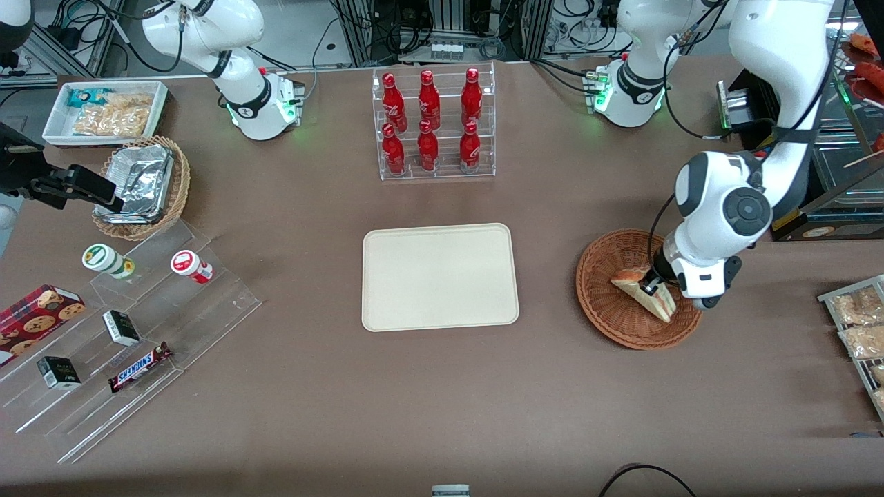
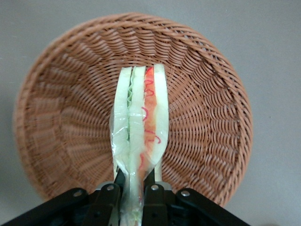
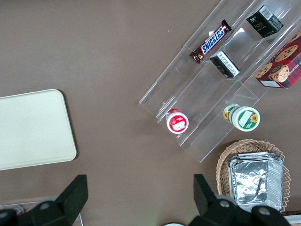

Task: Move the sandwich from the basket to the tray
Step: 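Close the left gripper on the wrapped sandwich and lift it, then carry the sandwich with the left gripper over the cream tray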

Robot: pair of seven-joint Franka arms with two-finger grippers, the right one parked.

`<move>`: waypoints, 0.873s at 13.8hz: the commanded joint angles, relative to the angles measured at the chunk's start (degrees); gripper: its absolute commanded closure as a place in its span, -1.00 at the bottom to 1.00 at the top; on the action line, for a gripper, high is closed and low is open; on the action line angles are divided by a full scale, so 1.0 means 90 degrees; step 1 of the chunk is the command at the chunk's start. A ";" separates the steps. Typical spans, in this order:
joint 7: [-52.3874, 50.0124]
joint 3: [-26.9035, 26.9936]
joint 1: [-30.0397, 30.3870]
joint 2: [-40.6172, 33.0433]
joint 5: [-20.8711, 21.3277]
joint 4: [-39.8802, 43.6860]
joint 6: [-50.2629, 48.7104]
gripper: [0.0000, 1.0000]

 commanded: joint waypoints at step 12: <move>-0.0045 -0.0206 -0.3136 0.1182 0.0049 0.3057 -0.2258 0.87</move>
